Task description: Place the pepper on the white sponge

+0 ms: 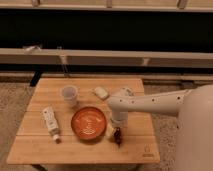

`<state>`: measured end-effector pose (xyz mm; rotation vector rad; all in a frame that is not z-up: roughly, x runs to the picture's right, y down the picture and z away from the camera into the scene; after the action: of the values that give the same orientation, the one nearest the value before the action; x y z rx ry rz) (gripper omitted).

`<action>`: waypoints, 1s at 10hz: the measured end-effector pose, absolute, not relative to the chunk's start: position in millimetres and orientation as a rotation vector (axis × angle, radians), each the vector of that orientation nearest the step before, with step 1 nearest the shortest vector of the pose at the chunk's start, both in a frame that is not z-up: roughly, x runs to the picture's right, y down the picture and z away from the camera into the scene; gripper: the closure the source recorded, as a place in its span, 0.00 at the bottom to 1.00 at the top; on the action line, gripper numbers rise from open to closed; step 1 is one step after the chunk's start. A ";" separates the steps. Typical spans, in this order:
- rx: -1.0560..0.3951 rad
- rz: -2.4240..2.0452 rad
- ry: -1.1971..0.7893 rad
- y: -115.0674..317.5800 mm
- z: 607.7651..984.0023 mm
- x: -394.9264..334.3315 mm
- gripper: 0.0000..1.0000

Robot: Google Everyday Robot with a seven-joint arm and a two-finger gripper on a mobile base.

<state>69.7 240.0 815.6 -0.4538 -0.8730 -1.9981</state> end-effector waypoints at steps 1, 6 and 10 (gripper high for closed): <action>-0.467 -1.984 -0.869 241.6 814.7 73.4 0.21; -0.498 -1.956 -0.875 246.1 812.4 81.9 0.67; -0.481 -1.957 -0.864 221.6 811.0 94.5 1.00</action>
<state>94.5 221.6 811.0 -0.4806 -0.8644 -1.9574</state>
